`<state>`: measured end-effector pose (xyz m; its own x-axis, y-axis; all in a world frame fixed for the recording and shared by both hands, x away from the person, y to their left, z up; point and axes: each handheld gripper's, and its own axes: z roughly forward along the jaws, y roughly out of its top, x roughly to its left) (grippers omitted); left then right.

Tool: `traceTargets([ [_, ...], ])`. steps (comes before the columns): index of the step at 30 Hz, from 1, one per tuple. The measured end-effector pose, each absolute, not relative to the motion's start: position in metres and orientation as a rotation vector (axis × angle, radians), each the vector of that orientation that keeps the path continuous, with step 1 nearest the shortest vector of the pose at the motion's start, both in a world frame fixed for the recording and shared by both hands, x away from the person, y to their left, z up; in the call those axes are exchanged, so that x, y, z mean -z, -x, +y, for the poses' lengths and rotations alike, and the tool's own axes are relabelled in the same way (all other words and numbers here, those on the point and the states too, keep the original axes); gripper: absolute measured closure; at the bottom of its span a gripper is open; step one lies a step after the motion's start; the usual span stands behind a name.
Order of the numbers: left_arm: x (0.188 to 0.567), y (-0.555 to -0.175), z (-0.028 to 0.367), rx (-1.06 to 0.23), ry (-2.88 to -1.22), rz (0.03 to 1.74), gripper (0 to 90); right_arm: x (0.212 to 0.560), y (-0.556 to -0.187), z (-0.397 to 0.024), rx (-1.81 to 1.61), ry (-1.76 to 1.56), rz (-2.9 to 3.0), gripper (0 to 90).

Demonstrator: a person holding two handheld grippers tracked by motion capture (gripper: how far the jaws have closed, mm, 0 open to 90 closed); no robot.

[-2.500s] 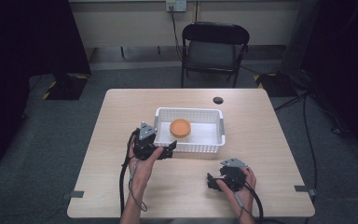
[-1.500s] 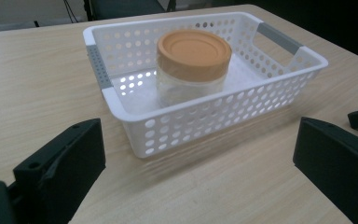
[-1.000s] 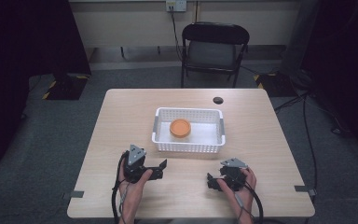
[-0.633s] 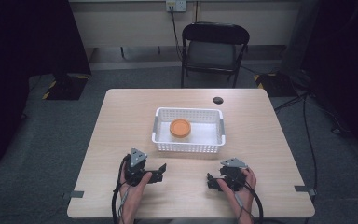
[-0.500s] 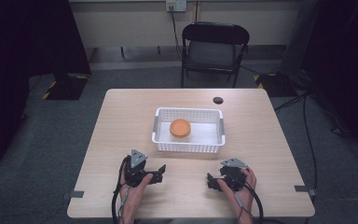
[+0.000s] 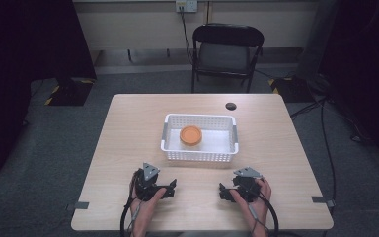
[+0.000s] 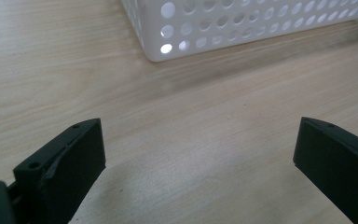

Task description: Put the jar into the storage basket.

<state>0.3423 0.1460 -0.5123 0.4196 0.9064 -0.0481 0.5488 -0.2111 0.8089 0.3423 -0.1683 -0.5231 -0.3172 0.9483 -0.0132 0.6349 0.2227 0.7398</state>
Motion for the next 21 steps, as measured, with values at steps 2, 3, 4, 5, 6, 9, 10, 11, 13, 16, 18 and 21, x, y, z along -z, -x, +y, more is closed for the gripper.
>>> traceTargets([
  [2,0.5146,-0.3431,0.1461,-0.577,-1.898,1.265,2.5,0.5231,-0.3423,-0.1683,-0.888,-1.455,2.034,0.0],
  [3,0.5162,-0.3438,0.1461,-0.582,-1.909,1.284,2.7,0.5231,-0.3423,-0.1683,-0.888,-1.455,2.034,0.0],
  [4,0.5173,-0.3444,0.1458,-0.585,-1.909,1.296,2.8,0.5231,-0.3423,-0.1683,-0.888,-1.455,2.034,0.0],
  [5,0.5178,-0.3451,0.146,-0.58,-1.918,1.311,2.9,0.5231,-0.3423,-0.1683,-0.888,-1.455,2.034,0.0],
  [6,0.518,-0.3453,0.1461,-0.578,-1.916,1.319,2.9,0.5232,-0.3423,-0.1683,-0.888,-1.455,2.034,0.0],
  [9,0.5186,-0.3463,0.146,-0.573,-1.931,1.328,2.9,0.5231,-0.3423,-0.1683,-0.888,-1.456,2.034,0.0],
  [10,0.519,-0.3469,0.1454,-0.576,-1.94,1.342,2.9,0.5232,-0.3423,-0.1684,-0.888,-1.454,2.034,0.0],
  [11,0.5192,-0.347,0.1447,-0.581,-1.942,1.343,2.8,0.5232,-0.3423,-0.1684,-0.888,-1.454,2.034,0.0],
  [13,0.5193,-0.347,0.1435,-0.592,-1.953,1.343,2.9,0.5232,-0.3423,-0.1684,-0.888,-1.454,2.034,0.0],
  [16,0.5196,-0.3471,0.1405,-0.617,-1.976,1.345,2.8,0.5232,-0.3423,-0.1684,-0.888,-1.455,2.034,0.0],
  [18,0.5196,-0.3473,0.1408,-0.613,-1.976,1.346,2.3,0.5232,-0.3423,-0.1684,-0.888,-1.455,2.034,0.0],
  [21,0.5196,-0.3473,0.1407,-0.613,-1.976,1.346,2.2,0.5232,-0.3422,-0.1684,-0.888,-1.456,2.034,0.0],
])
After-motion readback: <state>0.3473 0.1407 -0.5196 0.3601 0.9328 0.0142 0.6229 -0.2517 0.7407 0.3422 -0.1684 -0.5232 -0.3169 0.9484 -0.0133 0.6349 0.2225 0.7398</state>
